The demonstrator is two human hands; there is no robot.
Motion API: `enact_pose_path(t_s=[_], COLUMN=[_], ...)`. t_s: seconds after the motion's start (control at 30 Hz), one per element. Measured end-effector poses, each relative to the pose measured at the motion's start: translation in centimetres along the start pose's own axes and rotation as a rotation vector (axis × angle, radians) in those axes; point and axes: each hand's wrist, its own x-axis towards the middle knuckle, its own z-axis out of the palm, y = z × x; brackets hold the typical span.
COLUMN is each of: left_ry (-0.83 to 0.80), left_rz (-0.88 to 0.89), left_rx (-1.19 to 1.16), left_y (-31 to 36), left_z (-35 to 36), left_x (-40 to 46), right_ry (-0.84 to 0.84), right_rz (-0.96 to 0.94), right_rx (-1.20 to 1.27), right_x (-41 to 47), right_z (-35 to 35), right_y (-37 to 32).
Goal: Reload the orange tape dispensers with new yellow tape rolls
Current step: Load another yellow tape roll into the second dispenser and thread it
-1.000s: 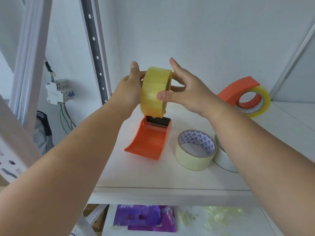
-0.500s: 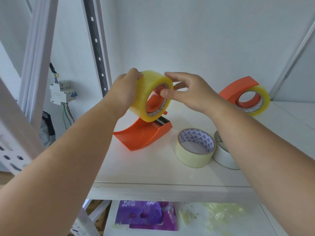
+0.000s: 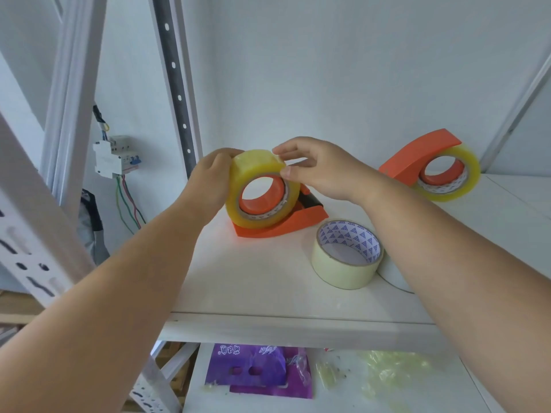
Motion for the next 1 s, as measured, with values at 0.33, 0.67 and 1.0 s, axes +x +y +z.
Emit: enact_pose_path(t_s=[0.33,0.67,1.0], left_ry=[0.083,0.006,0.009], left_rz=[0.045,0.115,0.014], left_rx=[0.033,0.834,0.413], left_y=[2.6,3.7,2.6], left_z=[-1.2,2.6,0.9], left_x=[1.1,-0.5,0.0], right_ry=[-0.081,-0.209,-0.2], right_rz=[0.123,0.173,0.201], right_rx=[-0.148,-0.299,-0.226], right_x=[-0.1,0.3,-0.2], right_z=[-1.9,-1.6,-2.5], right_y=[1.9,3.1,2.9])
